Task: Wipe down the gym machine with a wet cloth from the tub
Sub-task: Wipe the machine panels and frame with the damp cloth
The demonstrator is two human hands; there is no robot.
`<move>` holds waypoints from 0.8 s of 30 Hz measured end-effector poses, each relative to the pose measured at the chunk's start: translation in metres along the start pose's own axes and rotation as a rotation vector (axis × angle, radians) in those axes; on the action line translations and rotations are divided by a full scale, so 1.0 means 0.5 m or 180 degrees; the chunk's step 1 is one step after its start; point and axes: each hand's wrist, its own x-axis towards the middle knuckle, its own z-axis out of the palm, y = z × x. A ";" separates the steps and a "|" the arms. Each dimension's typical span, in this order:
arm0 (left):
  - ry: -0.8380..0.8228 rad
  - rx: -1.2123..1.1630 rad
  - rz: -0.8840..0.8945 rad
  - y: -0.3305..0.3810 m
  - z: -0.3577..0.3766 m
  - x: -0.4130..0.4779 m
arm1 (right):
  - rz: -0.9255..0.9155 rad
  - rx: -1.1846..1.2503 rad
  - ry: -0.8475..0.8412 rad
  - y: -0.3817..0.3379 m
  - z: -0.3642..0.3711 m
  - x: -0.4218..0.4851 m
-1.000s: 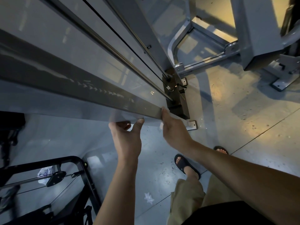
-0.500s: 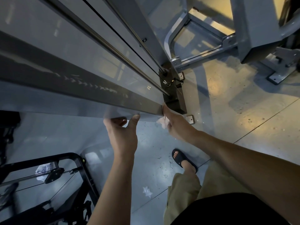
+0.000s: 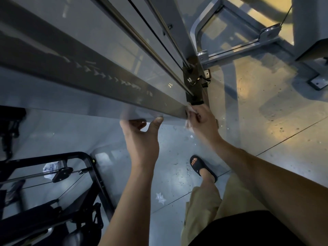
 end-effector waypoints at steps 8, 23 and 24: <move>0.0023 0.0139 0.0046 -0.008 -0.003 0.006 | 0.0241 -0.0008 -0.0029 -0.027 0.010 0.009; 0.0165 0.0347 0.0104 -0.025 0.006 0.016 | 0.1056 -0.0417 -0.0443 0.178 0.032 0.084; 0.0169 0.0350 0.0086 -0.024 0.006 0.016 | 0.0991 -0.0374 -0.0373 0.175 0.034 0.080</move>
